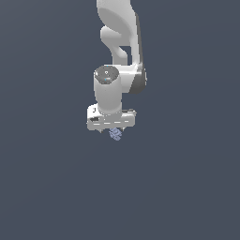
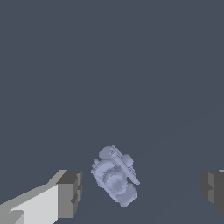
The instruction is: Pick up the object and move it to a goal position.
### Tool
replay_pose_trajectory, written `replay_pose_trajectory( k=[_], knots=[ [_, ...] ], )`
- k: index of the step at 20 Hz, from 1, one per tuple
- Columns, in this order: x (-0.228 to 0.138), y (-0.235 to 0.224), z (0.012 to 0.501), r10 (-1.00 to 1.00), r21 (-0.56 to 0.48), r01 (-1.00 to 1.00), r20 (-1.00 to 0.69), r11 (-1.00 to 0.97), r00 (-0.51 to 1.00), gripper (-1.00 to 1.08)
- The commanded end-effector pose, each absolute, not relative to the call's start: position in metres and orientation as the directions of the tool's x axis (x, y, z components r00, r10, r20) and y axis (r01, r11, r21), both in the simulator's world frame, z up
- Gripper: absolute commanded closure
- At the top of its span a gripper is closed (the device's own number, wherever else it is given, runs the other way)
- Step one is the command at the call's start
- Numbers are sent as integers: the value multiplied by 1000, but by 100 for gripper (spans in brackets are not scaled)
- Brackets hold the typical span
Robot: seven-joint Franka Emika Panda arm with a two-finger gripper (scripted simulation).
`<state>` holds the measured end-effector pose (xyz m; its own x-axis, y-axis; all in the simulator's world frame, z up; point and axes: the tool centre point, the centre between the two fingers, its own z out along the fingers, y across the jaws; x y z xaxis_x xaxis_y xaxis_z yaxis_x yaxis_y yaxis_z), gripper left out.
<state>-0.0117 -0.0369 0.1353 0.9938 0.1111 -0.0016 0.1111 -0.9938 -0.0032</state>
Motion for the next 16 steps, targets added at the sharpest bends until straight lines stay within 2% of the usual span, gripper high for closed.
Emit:
replay_pose_trajectory(
  k=[1,16],
  knots=[
    [-16,-36,131,174,-2,174,-2,-985,985,-92],
    [-42,-30,103,567,0,567,-2,-824,824,-92]
  ],
)
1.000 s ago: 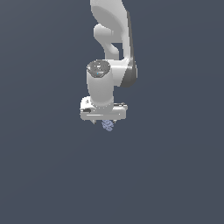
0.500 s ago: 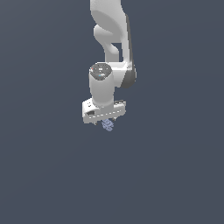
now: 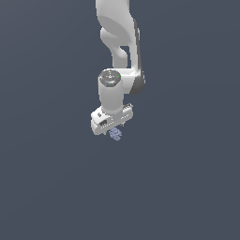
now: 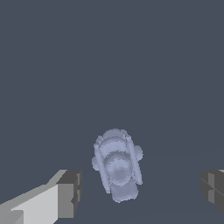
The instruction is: Pick up the object and move it to a goal position.
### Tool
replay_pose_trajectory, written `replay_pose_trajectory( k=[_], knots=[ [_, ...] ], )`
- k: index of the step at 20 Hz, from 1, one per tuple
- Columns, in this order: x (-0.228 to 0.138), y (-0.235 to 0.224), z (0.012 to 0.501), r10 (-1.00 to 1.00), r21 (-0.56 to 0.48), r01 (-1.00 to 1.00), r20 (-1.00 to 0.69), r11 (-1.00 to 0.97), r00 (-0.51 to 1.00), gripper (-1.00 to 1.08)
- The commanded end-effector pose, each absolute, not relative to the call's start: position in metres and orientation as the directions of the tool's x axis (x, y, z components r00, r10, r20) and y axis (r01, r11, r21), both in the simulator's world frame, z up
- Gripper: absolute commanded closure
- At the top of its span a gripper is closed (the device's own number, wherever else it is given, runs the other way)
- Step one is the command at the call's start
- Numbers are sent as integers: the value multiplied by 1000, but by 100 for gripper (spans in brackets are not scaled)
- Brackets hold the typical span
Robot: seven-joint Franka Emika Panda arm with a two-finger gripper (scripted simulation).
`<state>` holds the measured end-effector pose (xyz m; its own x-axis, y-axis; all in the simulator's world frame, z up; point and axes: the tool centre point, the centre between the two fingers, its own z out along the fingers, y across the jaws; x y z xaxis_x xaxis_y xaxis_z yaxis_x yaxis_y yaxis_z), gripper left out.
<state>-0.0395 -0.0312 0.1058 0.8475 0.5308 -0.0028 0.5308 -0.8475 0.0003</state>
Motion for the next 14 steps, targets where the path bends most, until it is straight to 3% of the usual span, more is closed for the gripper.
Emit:
replay_pose_trajectory(
  k=[1,14],
  knots=[
    [-44,-30,102,586,0,586,-2,-810,810,-92],
    [-56,-26,92,724,0,724,0,-690,690,-92]
  ],
)
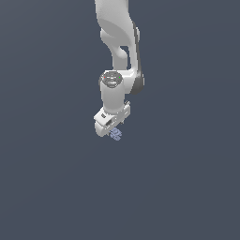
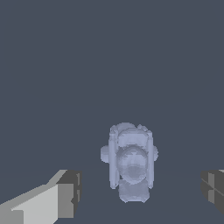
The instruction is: Pick up the object and move it to a goal position.
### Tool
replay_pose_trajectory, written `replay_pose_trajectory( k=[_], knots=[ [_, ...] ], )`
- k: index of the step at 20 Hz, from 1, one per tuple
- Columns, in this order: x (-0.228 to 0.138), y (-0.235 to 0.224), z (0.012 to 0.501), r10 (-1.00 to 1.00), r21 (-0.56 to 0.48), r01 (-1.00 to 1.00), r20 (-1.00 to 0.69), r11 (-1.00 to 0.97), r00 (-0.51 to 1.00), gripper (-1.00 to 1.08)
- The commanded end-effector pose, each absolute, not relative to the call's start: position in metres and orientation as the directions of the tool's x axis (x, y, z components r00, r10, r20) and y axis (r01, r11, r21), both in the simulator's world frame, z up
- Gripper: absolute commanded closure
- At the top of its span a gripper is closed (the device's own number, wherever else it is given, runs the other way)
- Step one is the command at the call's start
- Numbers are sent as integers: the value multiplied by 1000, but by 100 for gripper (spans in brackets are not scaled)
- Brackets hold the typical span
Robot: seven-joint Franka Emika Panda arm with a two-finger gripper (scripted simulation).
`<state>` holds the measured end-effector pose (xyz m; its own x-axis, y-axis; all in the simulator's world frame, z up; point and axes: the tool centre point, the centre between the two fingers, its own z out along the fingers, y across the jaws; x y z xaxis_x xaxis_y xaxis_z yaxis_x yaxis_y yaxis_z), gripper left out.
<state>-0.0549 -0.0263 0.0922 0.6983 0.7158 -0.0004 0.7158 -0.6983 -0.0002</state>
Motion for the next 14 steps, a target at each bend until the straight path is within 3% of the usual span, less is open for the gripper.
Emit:
replay_pose_trajectory(
  k=[1,14],
  knots=[
    [-56,-26,91,727,0,727,0,-687,687,-92],
    [-57,-26,60,727,0,727,0,-686,686,-92]
  ],
)
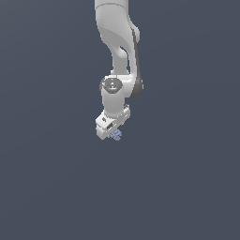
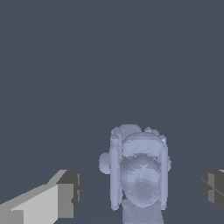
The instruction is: Pick up the object and move it to a goal position.
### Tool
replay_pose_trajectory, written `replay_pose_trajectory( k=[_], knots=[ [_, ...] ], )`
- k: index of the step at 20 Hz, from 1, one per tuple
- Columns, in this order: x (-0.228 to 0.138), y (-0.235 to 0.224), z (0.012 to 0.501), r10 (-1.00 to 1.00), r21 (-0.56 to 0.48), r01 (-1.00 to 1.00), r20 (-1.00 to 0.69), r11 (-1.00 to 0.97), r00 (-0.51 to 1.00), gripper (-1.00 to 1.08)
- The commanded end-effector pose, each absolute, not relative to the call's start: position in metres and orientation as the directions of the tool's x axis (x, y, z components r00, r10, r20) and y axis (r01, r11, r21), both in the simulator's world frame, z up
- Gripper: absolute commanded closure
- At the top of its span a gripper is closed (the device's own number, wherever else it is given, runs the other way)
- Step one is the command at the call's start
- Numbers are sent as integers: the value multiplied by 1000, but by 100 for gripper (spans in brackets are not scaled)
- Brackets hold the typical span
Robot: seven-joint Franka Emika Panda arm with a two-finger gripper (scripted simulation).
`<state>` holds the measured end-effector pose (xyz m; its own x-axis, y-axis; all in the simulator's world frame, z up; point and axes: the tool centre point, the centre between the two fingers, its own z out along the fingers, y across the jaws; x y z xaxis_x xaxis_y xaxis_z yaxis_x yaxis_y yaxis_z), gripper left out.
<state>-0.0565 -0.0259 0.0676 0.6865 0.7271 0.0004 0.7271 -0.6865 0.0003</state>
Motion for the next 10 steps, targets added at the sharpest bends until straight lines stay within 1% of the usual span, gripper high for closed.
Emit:
replay_pose_trajectory(
  k=[1,8,9,10],
  knots=[
    [-57,-26,55,728,0,728,0,-685,685,-92],
    [-56,-26,41,729,0,729,0,-685,685,-92],
    [-56,-26,41,729,0,729,0,-685,685,108],
    [-56,-26,41,729,0,729,0,-685,685,108]
  ],
)
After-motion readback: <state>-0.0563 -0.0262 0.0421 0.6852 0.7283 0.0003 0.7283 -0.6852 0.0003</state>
